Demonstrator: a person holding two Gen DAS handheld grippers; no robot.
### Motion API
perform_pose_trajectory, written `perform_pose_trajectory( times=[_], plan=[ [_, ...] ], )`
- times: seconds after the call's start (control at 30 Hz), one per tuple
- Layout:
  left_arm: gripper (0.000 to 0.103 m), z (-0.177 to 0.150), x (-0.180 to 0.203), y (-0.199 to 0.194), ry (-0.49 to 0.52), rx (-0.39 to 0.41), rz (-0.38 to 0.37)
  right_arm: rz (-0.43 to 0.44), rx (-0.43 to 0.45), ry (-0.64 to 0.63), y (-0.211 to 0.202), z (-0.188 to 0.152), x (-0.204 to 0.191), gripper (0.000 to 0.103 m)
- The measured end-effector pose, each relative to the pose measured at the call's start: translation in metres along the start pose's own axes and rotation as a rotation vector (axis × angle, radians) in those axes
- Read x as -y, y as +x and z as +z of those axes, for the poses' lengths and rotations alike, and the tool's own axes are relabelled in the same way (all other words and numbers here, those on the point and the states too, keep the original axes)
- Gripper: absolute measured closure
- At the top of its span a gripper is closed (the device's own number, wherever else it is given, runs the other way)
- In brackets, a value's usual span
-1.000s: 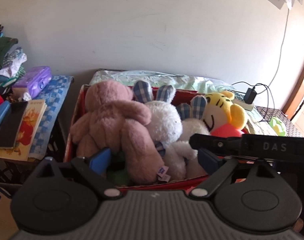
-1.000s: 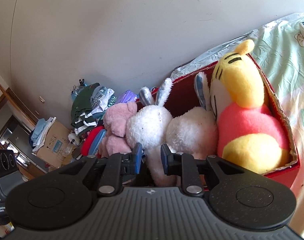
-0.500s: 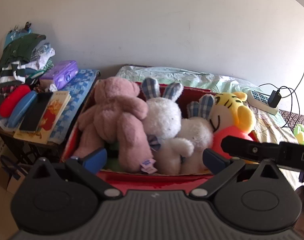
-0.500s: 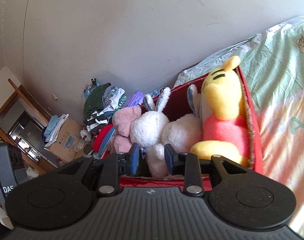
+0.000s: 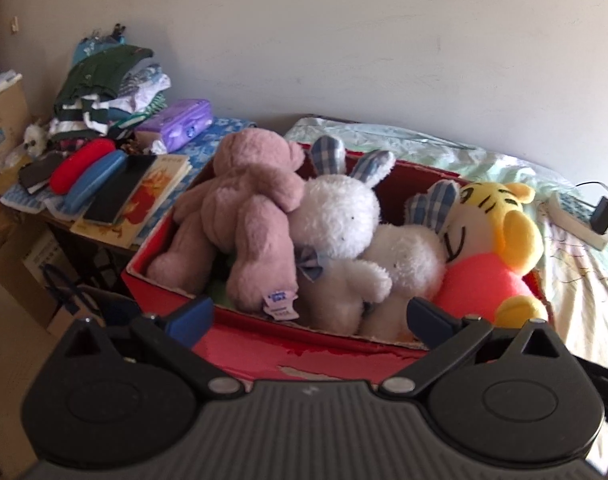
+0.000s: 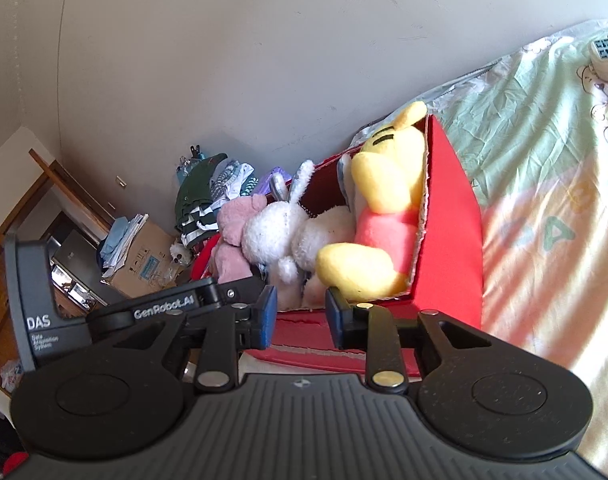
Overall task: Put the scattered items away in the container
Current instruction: 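Open both grippers and release the pink plush in the box, then pull both grippers back up away from the red box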
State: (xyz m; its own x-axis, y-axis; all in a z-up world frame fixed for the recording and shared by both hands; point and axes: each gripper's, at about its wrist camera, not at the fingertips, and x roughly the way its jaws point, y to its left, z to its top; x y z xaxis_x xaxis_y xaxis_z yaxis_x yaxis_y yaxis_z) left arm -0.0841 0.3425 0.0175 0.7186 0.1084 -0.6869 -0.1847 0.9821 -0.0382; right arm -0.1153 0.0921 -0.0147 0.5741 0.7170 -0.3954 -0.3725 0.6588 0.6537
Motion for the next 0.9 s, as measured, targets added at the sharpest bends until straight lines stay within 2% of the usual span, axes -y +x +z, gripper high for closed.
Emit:
perform_pose_trajectory(
  times=[0.23, 0.33, 0.47, 0.73, 0.8, 0.9],
  plan=[
    [0.000, 0.000, 0.014, 0.004, 0.021, -0.038, 0.035, -0.010, -0.005, 0.008, -0.005, 0.001, 0.004, 0.075],
    [0.000, 0.002, 0.012, 0.005, 0.015, -0.043, 0.020, -0.016, 0.008, 0.003, -0.006, 0.002, 0.001, 0.070],
    [0.001, 0.005, 0.006, 0.007, 0.027, -0.034, 0.024, -0.034, 0.025, 0.008, -0.005, 0.002, -0.001, 0.070],
    [0.000, 0.014, -0.011, 0.009, 0.096, -0.048, -0.078, -0.122, 0.076, -0.012, 0.010, -0.007, -0.023, 0.071],
    [0.000, 0.015, -0.016, 0.008, 0.143, -0.056, -0.126, -0.164, 0.103, -0.006, 0.012, -0.011, -0.030, 0.070],
    [0.000, 0.014, -0.028, -0.007, 0.220, -0.005, -0.223, -0.224, 0.132, 0.029, 0.009, -0.016, -0.038, 0.069]
  ],
)
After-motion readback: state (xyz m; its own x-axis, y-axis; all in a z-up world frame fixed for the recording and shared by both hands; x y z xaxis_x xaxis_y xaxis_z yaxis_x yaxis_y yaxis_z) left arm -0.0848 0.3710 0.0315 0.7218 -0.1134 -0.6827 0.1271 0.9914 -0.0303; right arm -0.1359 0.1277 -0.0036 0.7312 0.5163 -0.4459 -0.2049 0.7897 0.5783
